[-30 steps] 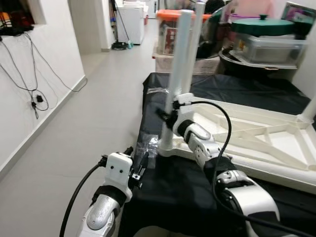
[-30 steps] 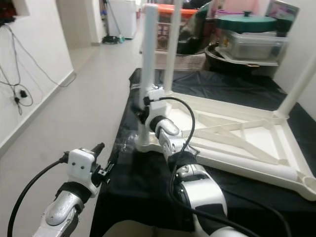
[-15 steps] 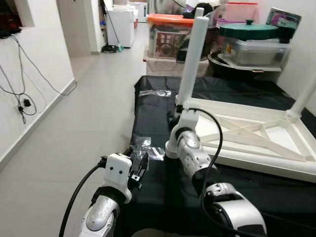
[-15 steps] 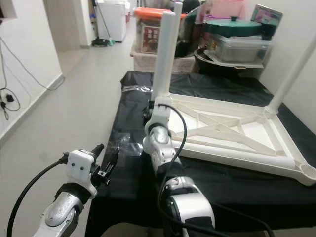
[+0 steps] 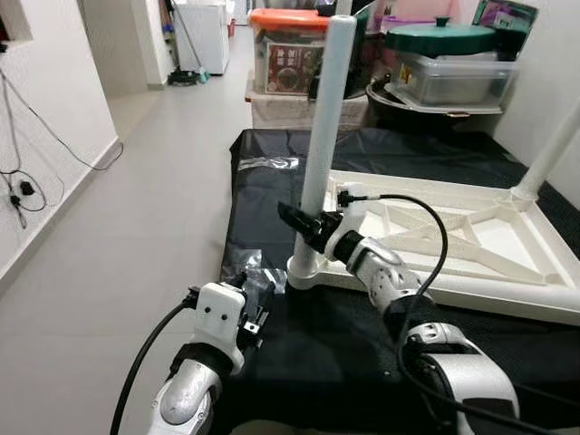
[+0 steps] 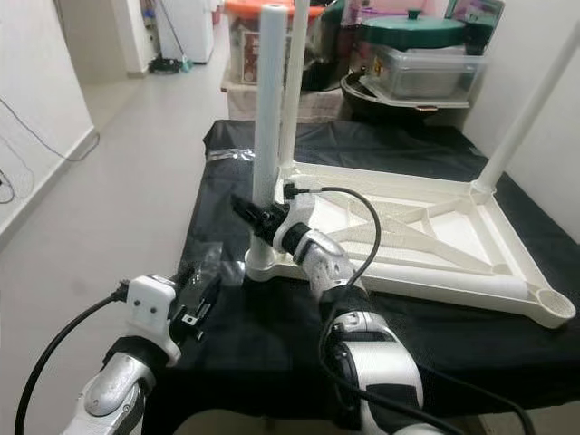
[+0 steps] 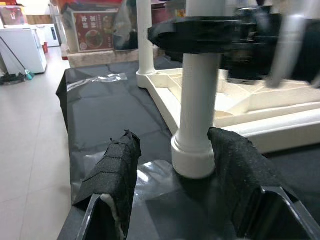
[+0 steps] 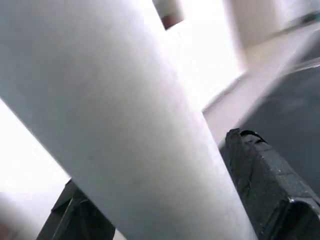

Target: Building children table

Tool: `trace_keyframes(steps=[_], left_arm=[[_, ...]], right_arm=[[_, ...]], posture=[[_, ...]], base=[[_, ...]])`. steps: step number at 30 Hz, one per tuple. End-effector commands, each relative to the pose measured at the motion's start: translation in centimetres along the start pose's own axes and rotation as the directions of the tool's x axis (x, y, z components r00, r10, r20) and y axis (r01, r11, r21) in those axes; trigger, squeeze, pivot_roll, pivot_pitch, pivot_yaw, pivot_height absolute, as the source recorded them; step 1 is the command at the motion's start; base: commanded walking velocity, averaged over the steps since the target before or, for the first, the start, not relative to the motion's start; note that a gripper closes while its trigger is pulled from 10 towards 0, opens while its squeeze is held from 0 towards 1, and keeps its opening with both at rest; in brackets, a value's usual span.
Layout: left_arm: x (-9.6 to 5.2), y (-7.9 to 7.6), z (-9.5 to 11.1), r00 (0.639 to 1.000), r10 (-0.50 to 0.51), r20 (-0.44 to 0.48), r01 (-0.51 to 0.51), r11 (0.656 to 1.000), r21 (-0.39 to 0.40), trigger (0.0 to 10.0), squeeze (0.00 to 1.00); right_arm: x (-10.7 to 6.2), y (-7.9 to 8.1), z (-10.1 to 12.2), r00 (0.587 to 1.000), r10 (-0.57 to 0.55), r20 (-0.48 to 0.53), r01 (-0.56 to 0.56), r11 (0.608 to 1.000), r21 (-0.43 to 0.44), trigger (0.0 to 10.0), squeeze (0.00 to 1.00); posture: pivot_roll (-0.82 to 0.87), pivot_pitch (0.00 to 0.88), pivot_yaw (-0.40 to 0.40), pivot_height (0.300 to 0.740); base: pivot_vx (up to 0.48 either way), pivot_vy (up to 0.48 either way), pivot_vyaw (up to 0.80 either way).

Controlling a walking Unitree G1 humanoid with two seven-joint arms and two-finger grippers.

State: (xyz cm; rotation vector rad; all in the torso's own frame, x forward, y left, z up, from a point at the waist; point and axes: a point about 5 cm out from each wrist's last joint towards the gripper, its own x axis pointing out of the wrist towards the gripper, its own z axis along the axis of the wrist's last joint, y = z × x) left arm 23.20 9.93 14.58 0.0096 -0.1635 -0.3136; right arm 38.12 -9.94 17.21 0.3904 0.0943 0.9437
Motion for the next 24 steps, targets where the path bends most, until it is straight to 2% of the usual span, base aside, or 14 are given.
trace_keyframes(steps=[1,2,3,4,6,8,9,10,11,12,19,21,23,24], left_arm=[[0.0,-0.1,-0.1,1.000,-0.004,-0.006,0.004,1.000,-0.002,10.0,0.00],[0.0,-0.1,-0.1,1.000,-0.004,-0.005,0.004,1.000,-0.001,10.0,0.00],[0.0,-0.1,-0.1,1.000,-0.004,-0.005,0.004,1.000,-0.001,10.0,0.00],[0.0,-0.2,-0.1,1.000,-0.004,-0.004,0.004,1.000,-0.001,10.0,0.00],[0.0,-0.2,-0.1,1.000,-0.004,-0.004,0.004,1.000,-0.001,10.0,0.00],[0.1,-0.2,0.0,1.000,-0.003,-0.003,0.003,1.000,0.000,10.0,0.00],[0.1,-0.2,0.0,1.000,-0.003,-0.003,0.003,1.000,0.000,10.0,0.00],[0.1,-0.2,0.0,1.000,-0.003,-0.002,0.003,1.000,0.001,10.0,0.00],[0.1,-0.2,0.0,1.000,-0.003,-0.002,0.003,1.000,0.001,10.0,0.00],[0.1,-0.2,0.0,1.000,-0.003,-0.001,0.003,1.000,0.001,10.0,0.00],[0.1,-0.2,-0.1,1.000,-0.003,-0.002,0.003,1.000,0.001,10.0,0.00],[0.1,-0.2,-0.2,1.000,-0.003,-0.005,0.003,1.000,0.000,10.0,0.00],[0.1,-0.2,-0.3,1.000,-0.003,-0.006,0.003,1.000,0.000,10.0,0.00],[0.1,-0.2,-0.3,1.000,-0.003,-0.006,0.003,1.000,0.000,10.0,0.00]], right_arm=[[1.0,1.9,-0.3,0.971,0.227,-0.070,-0.226,0.974,0.015,10.0,0.00],[0.7,2.3,-0.4,0.936,0.329,-0.126,-0.332,0.943,0.000,10.0,0.00],[0.7,2.3,-0.4,0.936,0.329,-0.126,-0.332,0.943,0.000,10.0,0.00],[0.4,2.5,-0.4,0.902,0.398,-0.167,-0.404,0.915,0.001,10.0,0.00],[0.4,2.5,-0.4,0.902,0.398,-0.167,-0.404,0.915,0.001,10.0,0.00],[0.4,3.0,-0.5,0.844,0.486,-0.227,-0.499,0.866,-0.001,10.0,0.00],[0.4,3.0,-0.5,0.844,0.486,-0.227,-0.499,0.866,-0.001,10.0,0.00],[0.6,3.3,-0.5,0.824,0.510,-0.247,-0.526,0.851,0.001,4.7,0.00],[0.6,3.3,-0.5,0.824,0.510,-0.247,-0.526,0.851,0.001,4.7,0.00],[0.8,3.5,-0.5,0.813,0.524,-0.255,-0.541,0.841,0.002,0.0,0.00],[1.2,3.7,-0.4,0.826,0.508,-0.243,-0.529,0.848,-0.026,0.0,0.00],[2.5,3.0,-0.4,0.947,0.273,-0.170,-0.295,0.948,-0.122,0.0,0.00],[3.1,2.4,-0.3,0.990,0.090,-0.107,-0.105,0.984,-0.146,0.0,0.00],[3.1,2.4,-0.3,0.990,0.090,-0.107,-0.105,0.984,-0.146,0.0,0.00]], posture=[[0.02,0.000,-0.048,0.740],[0.02,0.000,-0.048,0.740],[0.02,0.000,-0.048,0.740],[0.02,0.000,-0.048,0.740],[0.02,0.000,-0.048,0.740],[0.03,0.000,-0.052,0.740],[0.03,0.000,-0.052,0.740],[0.03,0.000,-0.052,0.740],[0.03,0.000,-0.052,0.740],[0.03,0.000,-0.052,0.740],[0.03,0.000,-0.053,0.740],[0.03,0.000,-0.053,0.740],[0.03,0.000,-0.053,0.740],[0.03,0.000,-0.053,0.740]], base=[[0.000,0.000,0.00],[0.000,0.000,0.00],[0.000,0.000,0.00],[0.000,0.000,0.00],[0.000,0.000,0.00],[0.000,0.000,0.00],[0.000,0.000,0.00],[0.000,0.000,0.00],[0.000,0.000,0.00],[0.000,0.000,0.00],[0.000,0.000,0.00],[0.000,0.000,0.00],[0.000,0.000,0.00],[0.000,0.000,0.00]])
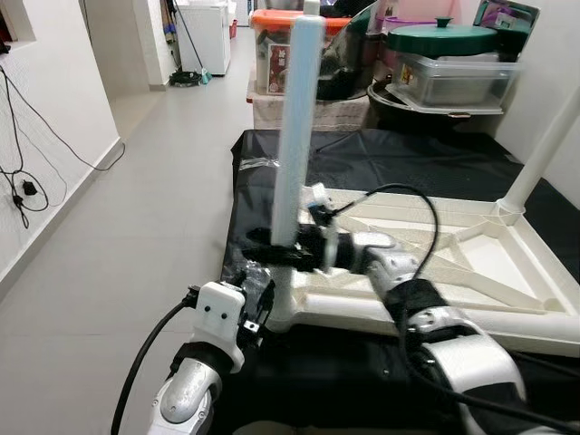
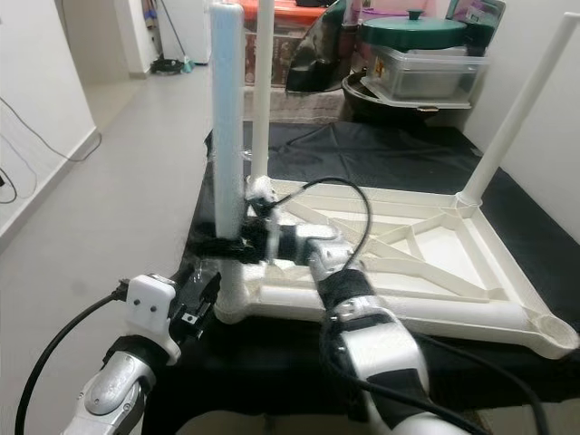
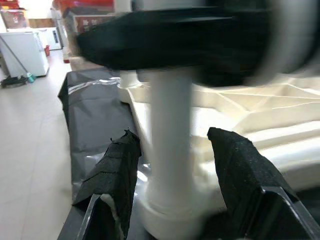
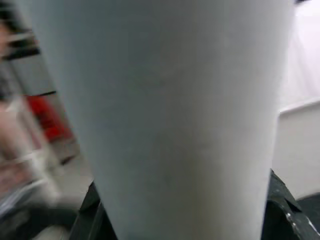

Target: Building children table

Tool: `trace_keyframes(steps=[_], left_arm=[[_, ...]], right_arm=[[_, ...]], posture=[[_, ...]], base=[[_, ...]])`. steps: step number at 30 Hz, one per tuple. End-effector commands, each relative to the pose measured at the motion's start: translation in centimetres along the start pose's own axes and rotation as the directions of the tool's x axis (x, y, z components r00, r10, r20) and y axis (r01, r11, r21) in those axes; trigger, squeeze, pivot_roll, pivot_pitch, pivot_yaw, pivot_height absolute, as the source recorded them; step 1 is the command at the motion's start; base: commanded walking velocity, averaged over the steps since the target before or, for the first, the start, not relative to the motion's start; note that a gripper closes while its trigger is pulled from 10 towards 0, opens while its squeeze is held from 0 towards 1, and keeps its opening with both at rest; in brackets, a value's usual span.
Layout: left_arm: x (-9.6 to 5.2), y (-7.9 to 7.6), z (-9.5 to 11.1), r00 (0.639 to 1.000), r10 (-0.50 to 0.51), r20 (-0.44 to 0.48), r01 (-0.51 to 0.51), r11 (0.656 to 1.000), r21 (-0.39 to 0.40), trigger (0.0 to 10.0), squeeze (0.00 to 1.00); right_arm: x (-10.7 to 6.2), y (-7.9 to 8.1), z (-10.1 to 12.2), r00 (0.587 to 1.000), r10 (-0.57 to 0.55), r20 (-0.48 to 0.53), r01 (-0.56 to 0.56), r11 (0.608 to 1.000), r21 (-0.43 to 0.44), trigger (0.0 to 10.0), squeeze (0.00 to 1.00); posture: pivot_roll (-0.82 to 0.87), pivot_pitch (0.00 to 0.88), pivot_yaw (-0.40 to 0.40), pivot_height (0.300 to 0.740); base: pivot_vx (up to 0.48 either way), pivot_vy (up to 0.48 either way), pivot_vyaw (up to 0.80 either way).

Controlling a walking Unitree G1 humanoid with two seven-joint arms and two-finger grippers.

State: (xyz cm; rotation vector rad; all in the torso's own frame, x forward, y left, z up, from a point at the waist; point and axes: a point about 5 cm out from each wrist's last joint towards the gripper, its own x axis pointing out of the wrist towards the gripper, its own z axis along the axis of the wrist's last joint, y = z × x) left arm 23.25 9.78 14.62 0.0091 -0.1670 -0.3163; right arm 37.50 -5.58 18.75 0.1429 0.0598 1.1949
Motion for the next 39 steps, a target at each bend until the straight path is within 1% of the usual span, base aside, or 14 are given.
trace_keyframes(steps=[1,3,5,9,16,18,19,20,21,22,23,27,28,39], left_arm=[[0.0,-0.1,-0.3,1.000,0.000,-0.010,0.000,1.000,0.000,10.0,0.00],[-0.1,-0.1,-0.4,1.000,-0.003,-0.013,0.003,1.000,-0.002,10.0,0.00],[-0.1,-0.1,-0.4,1.000,-0.003,-0.013,0.003,1.000,-0.002,10.0,0.00],[-0.1,-0.1,-0.5,1.000,-0.004,-0.015,0.004,1.000,-0.002,10.0,0.00],[-0.2,0.1,-0.5,1.000,-0.002,-0.017,0.002,1.000,0.000,10.0,0.00],[-0.2,0.1,-0.5,1.000,-0.002,-0.017,0.002,1.000,0.000,10.0,0.00],[-0.2,0.1,-0.5,1.000,-0.002,-0.017,0.002,1.000,0.000,10.0,0.00],[-0.2,0.1,-0.5,1.000,-0.002,-0.018,0.002,1.000,0.000,10.0,0.00],[-0.2,0.1,-0.5,1.000,-0.002,-0.018,0.002,1.000,0.000,10.0,0.00],[-0.2,0.1,-0.5,1.000,-0.002,-0.018,0.002,1.000,0.000,10.0,0.00],[-0.2,0.1,-0.5,1.000,-0.002,-0.018,0.002,1.000,0.000,10.0,0.00],[-0.2,0.1,-0.5,1.000,-0.001,-0.018,0.001,1.000,0.001,10.0,0.00],[-0.2,0.1,-0.5,1.000,-0.002,-0.018,0.002,1.000,0.000,10.0,0.00],[-0.1,0.1,-0.3,1.000,-0.003,-0.012,0.003,1.000,0.001,10.0,0.00]], right_arm=[[-0.3,-0.8,-0.6,0.991,-0.132,0.013,0.130,0.989,0.072,0.0,0.00],[-1.6,-3.1,-1.4,0.811,-0.585,-0.001,0.584,0.810,0.054,0.0,0.00],[-1.6,-3.1,-1.4,0.811,-0.585,-0.001,0.584,0.810,0.054,0.0,0.00],[-4.9,-4.8,-2.6,0.413,-0.911,-0.014,0.910,0.412,0.049,0.0,0.00],[-4.7,-3.9,-4.1,0.259,-0.964,-0.065,0.961,0.250,0.118,0.0,0.00],[-4.1,-3.6,-4.1,0.263,-0.963,-0.055,0.957,0.253,0.145,0.0,0.00],[-3.1,-3.3,-3.8,0.313,-0.949,-0.027,0.937,0.304,0.171,10.0,0.00],[-2.5,-3.1,-3.5,0.348,-0.938,-0.006,0.922,0.341,0.185,10.0,0.00],[-1.9,-2.8,-2.8,0.391,-0.919,0.046,0.904,0.393,0.169,10.0,0.62],[-1.9,-2.8,-2.8,0.391,-0.919,0.046,0.904,0.393,0.169,10.0,0.62],[-1.5,-2.6,-2.3,0.429,-0.899,0.086,0.885,0.437,0.159,10.0,1.00],[-1.3,-2.5,-1.6,0.463,-0.876,0.134,0.867,0.479,0.138,10.0,1.00],[-1.2,-2.6,-0.9,0.484,-0.858,0.173,0.854,0.506,0.122,10.0,0.00],[-1.0,-1.8,2.5,0.937,-0.256,0.239,0.209,0.956,0.204,10.0,0.00]], posture=[[0.03,0.000,-0.053,0.740],[0.02,0.000,-0.044,0.740],[0.02,0.000,-0.044,0.740],[0.02,0.000,-0.049,0.740],[0.02,0.000,-0.049,0.740],[0.02,0.000,-0.049,0.740],[0.02,0.000,-0.049,0.740],[0.02,0.000,-0.049,0.740],[0.02,0.000,-0.049,0.740],[0.02,0.000,-0.049,0.740],[0.02,0.000,-0.049,0.740],[0.03,0.000,-0.048,0.740],[0.03,0.000,-0.048,0.740],[0.02,0.000,-0.046,0.740]], base=[[0.000,0.000,0.00],[0.000,0.000,0.00],[0.000,0.000,0.00],[0.000,0.000,0.00],[0.000,0.000,0.00],[0.000,0.000,0.00],[0.000,0.000,0.00],[0.000,0.000,0.00],[0.000,0.000,0.00],[0.000,0.000,0.00],[0.000,0.000,0.00],[0.000,0.000,0.00],[0.000,0.000,0.00],[0.000,0.000,0.00]])
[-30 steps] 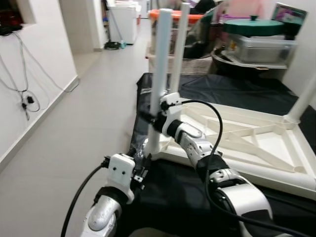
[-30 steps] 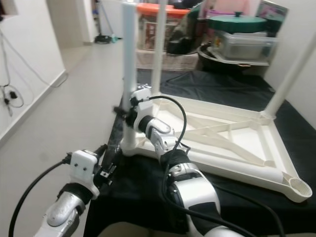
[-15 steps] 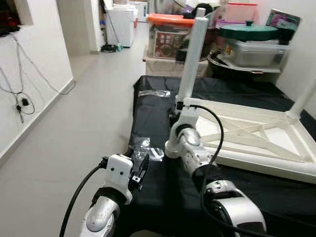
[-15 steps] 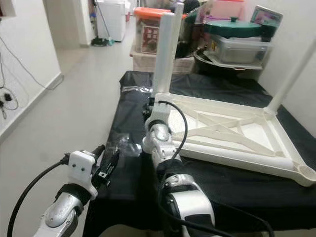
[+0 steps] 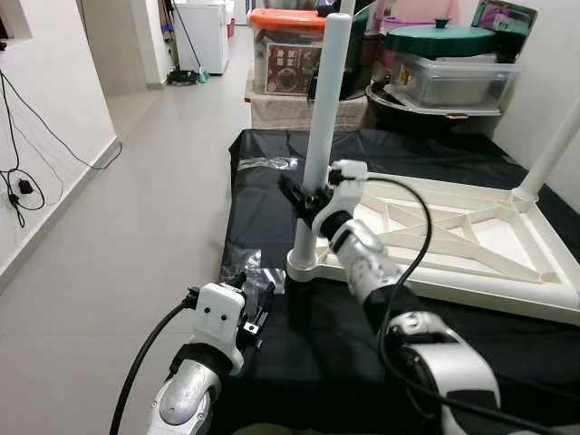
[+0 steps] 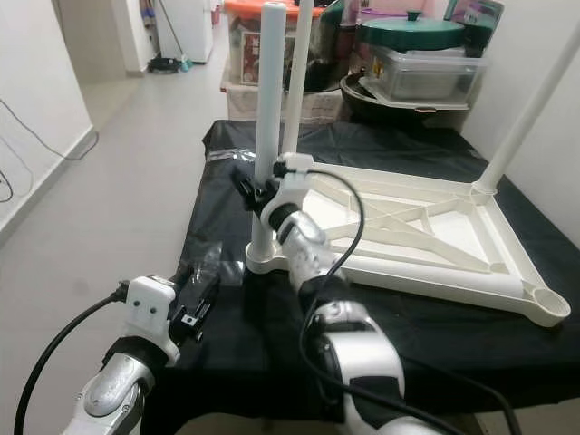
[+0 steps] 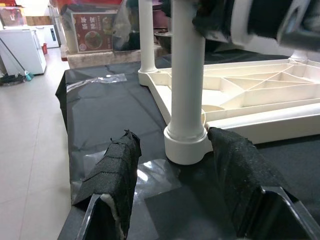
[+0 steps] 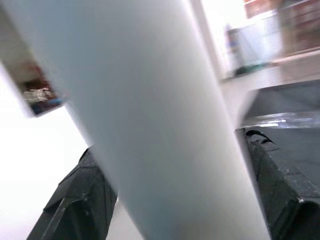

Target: Building children table

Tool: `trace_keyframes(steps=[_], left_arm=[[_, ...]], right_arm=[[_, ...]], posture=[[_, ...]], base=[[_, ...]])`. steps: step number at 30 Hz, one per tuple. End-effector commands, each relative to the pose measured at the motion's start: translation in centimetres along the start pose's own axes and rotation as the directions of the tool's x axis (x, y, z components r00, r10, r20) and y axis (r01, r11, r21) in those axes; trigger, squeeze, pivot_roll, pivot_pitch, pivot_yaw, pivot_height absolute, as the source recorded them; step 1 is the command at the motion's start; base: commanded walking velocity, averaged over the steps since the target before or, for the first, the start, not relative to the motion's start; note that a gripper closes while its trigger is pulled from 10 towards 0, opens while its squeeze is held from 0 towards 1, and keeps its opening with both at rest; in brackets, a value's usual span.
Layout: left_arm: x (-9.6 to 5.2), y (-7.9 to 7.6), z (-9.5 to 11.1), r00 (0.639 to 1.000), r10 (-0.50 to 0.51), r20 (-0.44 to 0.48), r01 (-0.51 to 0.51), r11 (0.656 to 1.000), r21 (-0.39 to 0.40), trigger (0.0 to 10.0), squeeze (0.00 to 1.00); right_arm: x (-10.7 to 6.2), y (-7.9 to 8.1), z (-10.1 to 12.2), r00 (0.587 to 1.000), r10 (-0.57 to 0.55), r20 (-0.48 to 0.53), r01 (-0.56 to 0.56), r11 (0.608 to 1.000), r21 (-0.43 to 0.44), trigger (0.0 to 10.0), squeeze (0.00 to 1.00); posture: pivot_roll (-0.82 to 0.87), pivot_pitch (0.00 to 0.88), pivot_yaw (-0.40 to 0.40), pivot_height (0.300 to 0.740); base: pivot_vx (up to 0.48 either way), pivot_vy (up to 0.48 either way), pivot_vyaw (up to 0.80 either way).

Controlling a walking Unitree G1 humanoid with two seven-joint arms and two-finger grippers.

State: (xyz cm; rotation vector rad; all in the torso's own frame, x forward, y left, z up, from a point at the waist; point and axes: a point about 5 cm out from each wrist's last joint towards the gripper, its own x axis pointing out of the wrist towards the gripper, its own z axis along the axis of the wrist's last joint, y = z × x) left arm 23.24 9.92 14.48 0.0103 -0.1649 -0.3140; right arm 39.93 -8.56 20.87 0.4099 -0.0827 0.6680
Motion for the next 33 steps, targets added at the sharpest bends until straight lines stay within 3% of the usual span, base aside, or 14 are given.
trace_keyframes(steps=[1,3,4,6,14,15,23,24,25,28,30,31,32,33], left_arm=[[0.0,0.0,-0.2,1.000,-0.005,-0.010,0.005,1.000,0.000,10.0,0.00],[0.0,-0.1,-0.1,1.000,-0.006,-0.008,0.006,1.000,0.000,10.0,0.00],[0.0,-0.1,-0.1,1.000,-0.006,-0.008,0.006,1.000,0.000,10.0,0.00],[0.1,-0.1,-0.1,1.000,-0.005,-0.006,0.005,1.000,-0.001,10.0,0.00],[0.1,-0.1,0.0,1.000,-0.001,-0.004,0.001,1.000,0.003,10.0,0.00],[0.1,-0.1,0.0,1.000,-0.001,-0.004,0.001,1.000,0.003,10.0,0.00],[0.1,0.0,0.0,1.000,0.000,-0.005,0.000,1.000,0.002,10.0,0.00],[0.1,0.0,0.0,1.000,0.000,-0.005,0.000,1.000,0.002,10.0,0.00],[0.1,0.0,0.0,1.000,0.000,-0.005,0.000,1.000,0.002,10.0,0.00],[0.1,0.0,-0.1,1.000,0.000,-0.008,0.000,1.000,0.001,10.0,0.00],[0.1,0.0,-0.1,1.000,0.000,-0.008,0.000,1.000,0.001,10.0,0.00],[0.0,0.0,-0.2,1.000,-0.002,-0.009,0.002,1.000,0.000,10.0,0.00],[0.0,0.0,-0.2,1.000,-0.002,-0.009,0.002,1.000,0.000,10.0,0.00],[0.0,0.0,-0.2,1.000,-0.003,-0.010,0.003,1.000,-0.001,10.0,0.00]], right_arm=[[0.0,1.4,-0.5,0.969,0.241,-0.058,-0.237,0.969,0.065,10.0,0.00],[-1.3,2.1,-1.0,0.837,0.524,-0.157,-0.512,0.852,0.109,10.0,0.00],[-1.3,2.1,-1.0,0.837,0.524,-0.157,-0.512,0.852,0.109,10.0,0.00],[-2.4,2.6,-1.6,0.717,0.662,-0.219,-0.646,0.749,0.148,10.0,0.00],[-2.6,3.5,-3.2,0.596,0.738,-0.317,-0.726,0.664,0.181,10.0,0.00],[-2.6,3.7,-3.5,0.586,0.739,-0.333,-0.731,0.659,0.177,0.0,0.00],[-2.2,3.8,-3.6,0.628,0.704,-0.332,-0.711,0.692,0.124,0.0,0.00],[-1.4,3.5,-3.3,0.724,0.615,-0.312,-0.631,0.774,0.061,0.0,0.00],[-1.4,3.5,-3.3,0.724,0.615,-0.312,-0.631,0.774,0.061,0.0,0.00],[0.2,2.2,-2.7,0.939,0.257,-0.228,-0.284,0.954,-0.099,0.0,0.00],[0.2,2.2,-2.7,0.939,0.257,-0.228,-0.284,0.954,-0.099,0.0,0.00],[0.4,0.7,-2.5,0.984,-0.018,-0.176,-0.013,0.985,-0.173,0.0,0.00],[0.4,0.7,-2.5,0.984,-0.018,-0.176,-0.013,0.985,-0.173,0.0,0.00],[-0.2,-1.1,-2.4,0.948,-0.299,-0.111,0.271,0.938,-0.217,0.0,0.00]], posture=[[0.02,0.000,-0.046,0.740],[0.02,0.000,-0.046,0.740],[0.02,0.000,-0.046,0.740],[0.02,0.000,-0.046,0.740],[0.03,0.000,-0.052,0.740],[0.03,0.000,-0.052,0.740],[0.03,0.000,-0.053,0.740],[0.03,0.000,-0.053,0.740],[0.03,0.000,-0.053,0.740],[0.03,0.000,-0.052,0.740],[0.03,0.000,-0.052,0.740],[0.02,0.000,-0.046,0.740],[0.02,0.000,-0.046,0.740],[0.02,0.000,-0.046,0.740]], base=[[0.000,0.000,0.00],[0.000,0.000,0.00],[0.000,0.000,0.00],[0.000,0.000,0.00],[0.000,0.000,0.00],[0.000,0.000,0.00],[0.000,0.000,0.00],[0.000,0.000,0.00],[0.000,0.000,0.00],[0.000,0.000,0.00],[0.000,0.000,0.00],[0.000,0.000,0.00],[0.000,0.000,0.00],[0.000,0.000,0.00]])
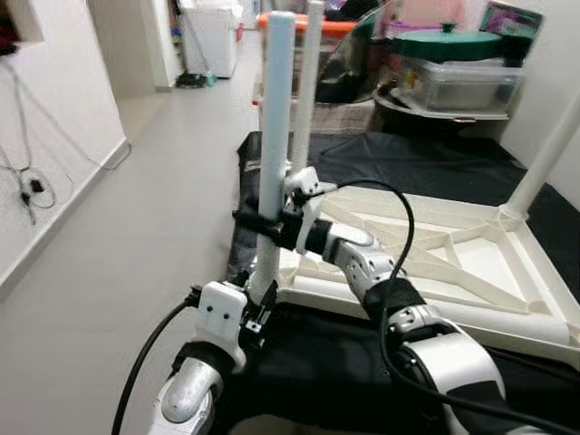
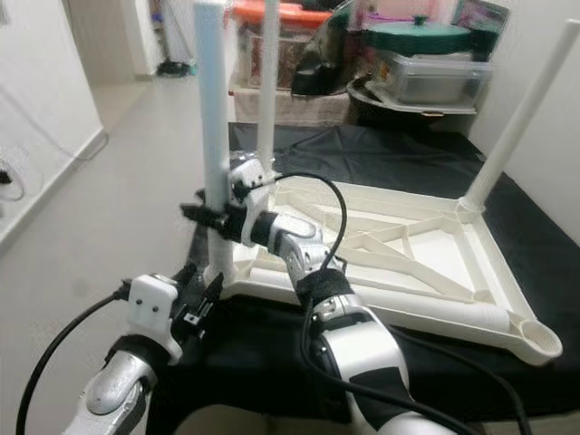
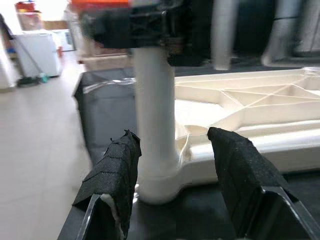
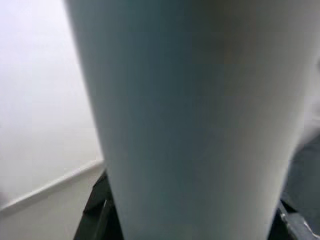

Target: Building children table

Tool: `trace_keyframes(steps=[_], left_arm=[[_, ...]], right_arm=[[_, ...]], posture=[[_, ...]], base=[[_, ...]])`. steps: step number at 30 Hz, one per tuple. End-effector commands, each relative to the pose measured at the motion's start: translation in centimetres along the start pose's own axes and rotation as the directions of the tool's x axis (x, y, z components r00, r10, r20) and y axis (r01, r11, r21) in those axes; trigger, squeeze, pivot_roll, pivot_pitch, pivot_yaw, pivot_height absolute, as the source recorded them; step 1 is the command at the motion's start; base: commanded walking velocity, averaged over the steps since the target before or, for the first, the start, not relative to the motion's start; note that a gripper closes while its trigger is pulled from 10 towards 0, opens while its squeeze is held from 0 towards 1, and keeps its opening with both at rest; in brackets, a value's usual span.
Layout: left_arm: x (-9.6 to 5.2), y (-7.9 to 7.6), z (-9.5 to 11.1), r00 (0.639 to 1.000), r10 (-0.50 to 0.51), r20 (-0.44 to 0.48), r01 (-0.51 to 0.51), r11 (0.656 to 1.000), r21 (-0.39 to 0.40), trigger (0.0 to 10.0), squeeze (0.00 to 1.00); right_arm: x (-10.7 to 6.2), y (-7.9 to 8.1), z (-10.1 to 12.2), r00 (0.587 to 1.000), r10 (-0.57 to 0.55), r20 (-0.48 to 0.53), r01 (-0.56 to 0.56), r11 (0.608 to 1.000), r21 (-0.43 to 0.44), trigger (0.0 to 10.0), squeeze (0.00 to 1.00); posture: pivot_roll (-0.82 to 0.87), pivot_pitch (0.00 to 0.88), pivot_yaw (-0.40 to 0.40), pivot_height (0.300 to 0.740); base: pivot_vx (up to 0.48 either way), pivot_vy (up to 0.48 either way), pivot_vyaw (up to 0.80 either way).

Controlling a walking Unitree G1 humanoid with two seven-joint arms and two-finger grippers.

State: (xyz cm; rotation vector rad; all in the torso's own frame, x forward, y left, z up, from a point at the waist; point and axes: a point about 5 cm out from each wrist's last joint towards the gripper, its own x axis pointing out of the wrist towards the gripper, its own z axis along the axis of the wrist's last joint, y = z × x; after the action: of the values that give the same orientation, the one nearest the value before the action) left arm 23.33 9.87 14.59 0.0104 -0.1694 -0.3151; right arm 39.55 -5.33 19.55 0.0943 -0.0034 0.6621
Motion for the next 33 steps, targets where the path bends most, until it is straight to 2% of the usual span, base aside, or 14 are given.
trace_keyframes(steps=[1,3,5,6,11,13,15,19,20,22,23,27,29,33], left_arm=[[-0.1,0.0,-0.3,1.000,-0.002,-0.014,0.002,1.000,-0.002,10.0,0.00],[-0.1,-0.1,-0.4,1.000,-0.004,-0.015,0.004,1.000,-0.002,10.0,0.00],[-0.1,-0.1,-0.4,1.000,-0.004,-0.015,0.004,1.000,-0.002,10.0,0.00],[-0.2,0.0,-0.4,1.000,-0.002,-0.016,0.002,1.000,0.000,10.0,0.00],[-0.2,0.0,-0.4,1.000,0.000,-0.017,0.000,1.000,0.001,10.0,0.00],[-0.2,0.0,-0.5,1.000,-0.001,-0.018,0.001,1.000,0.000,10.0,0.00],[-0.3,-0.1,-0.6,1.000,-0.003,-0.020,0.003,1.000,-0.002,10.0,0.00],[-0.3,-0.1,-0.6,1.000,-0.003,-0.020,0.003,1.000,-0.002,10.0,0.00],[-0.3,-0.1,-0.6,1.000,-0.003,-0.020,0.003,1.000,-0.002,10.0,0.00],[-0.3,-0.1,-0.6,1.000,-0.003,-0.021,0.003,1.000,-0.002,10.0,0.00],[-0.3,-0.1,-0.6,1.000,-0.003,-0.021,0.003,1.000,-0.002,10.0,0.00],[-0.3,-0.1,-0.6,1.000,-0.003,-0.020,0.003,1.000,-0.002,10.0,0.00],[-0.2,-0.1,-0.5,1.000,-0.003,-0.019,0.003,1.000,-0.002,10.0,0.00],[-0.2,-0.2,-0.5,1.000,-0.006,-0.018,0.005,1.000,-0.003,10.0,0.00]], right_arm=[[-1.4,-3.0,-1.0,0.964,-0.264,-0.020,0.265,0.960,0.086,0.0,0.00],[-3.0,-5.0,-2.2,0.813,-0.579,-0.058,0.582,0.810,0.076,0.0,0.00],[-3.0,-5.0,-2.2,0.813,-0.579,-0.058,0.582,0.810,0.076,0.0,0.00],[-3.7,-5.4,-2.9,0.748,-0.659,-0.080,0.664,0.744,0.078,0.0,0.00],[-4.0,-4.8,-3.9,0.696,-0.710,-0.110,0.718,0.693,0.063,0.0,0.00],[-3.7,-4.4,-3.9,0.707,-0.700,-0.104,0.707,0.703,0.075,0.0,0.00],[-2.5,-3.3,-2.9,0.777,-0.629,-0.041,0.628,0.767,0.129,10.0,0.00],[-2.0,-2.8,-2.4,0.816,-0.579,-0.007,0.574,0.807,0.141,10.0,0.01],[-1.5,-2.3,-1.3,0.871,-0.487,0.064,0.475,0.868,0.142,10.0,1.00],[-1.0,-2.0,-0.2,0.907,-0.406,0.116,0.389,0.910,0.144,10.0,1.00],[-0.6,-1.7,0.6,0.947,-0.288,0.144,0.263,0.950,0.171,10.0,0.00],[-0.4,-1.6,1.6,0.972,-0.162,0.168,0.127,0.971,0.203,10.0,0.00],[-0.7,-1.4,1.8,0.986,0.065,0.151,-0.100,0.967,0.236,10.0,0.00],[-1.3,-1.0,1.6,0.958,0.260,0.118,-0.280,0.936,0.215,10.0,0.00]], posture=[[0.02,0.000,-0.046,0.740],[0.02,0.000,-0.049,0.740],[0.02,0.000,-0.049,0.740],[0.02,0.000,-0.049,0.740],[0.03,0.000,-0.050,0.740],[0.03,0.000,-0.050,0.740],[0.03,0.000,-0.050,0.740],[0.03,0.000,-0.050,0.740],[0.03,0.000,-0.050,0.740],[0.02,0.000,-0.050,0.740],[0.02,0.000,-0.050,0.740],[0.02,0.000,-0.050,0.740],[0.02,0.000,-0.049,0.740],[0.02,0.000,-0.049,0.740]], base=[[0.000,0.000,0.00],[0.000,0.000,0.00],[0.000,0.000,0.00],[0.000,0.000,0.00],[0.000,0.000,0.00],[0.000,0.000,0.00],[0.000,0.000,0.00],[0.000,0.000,0.00],[0.000,0.000,0.00],[0.000,0.000,0.00],[0.000,0.000,0.00],[0.000,0.000,0.00],[0.000,0.000,0.00],[0.000,0.000,0.00]])
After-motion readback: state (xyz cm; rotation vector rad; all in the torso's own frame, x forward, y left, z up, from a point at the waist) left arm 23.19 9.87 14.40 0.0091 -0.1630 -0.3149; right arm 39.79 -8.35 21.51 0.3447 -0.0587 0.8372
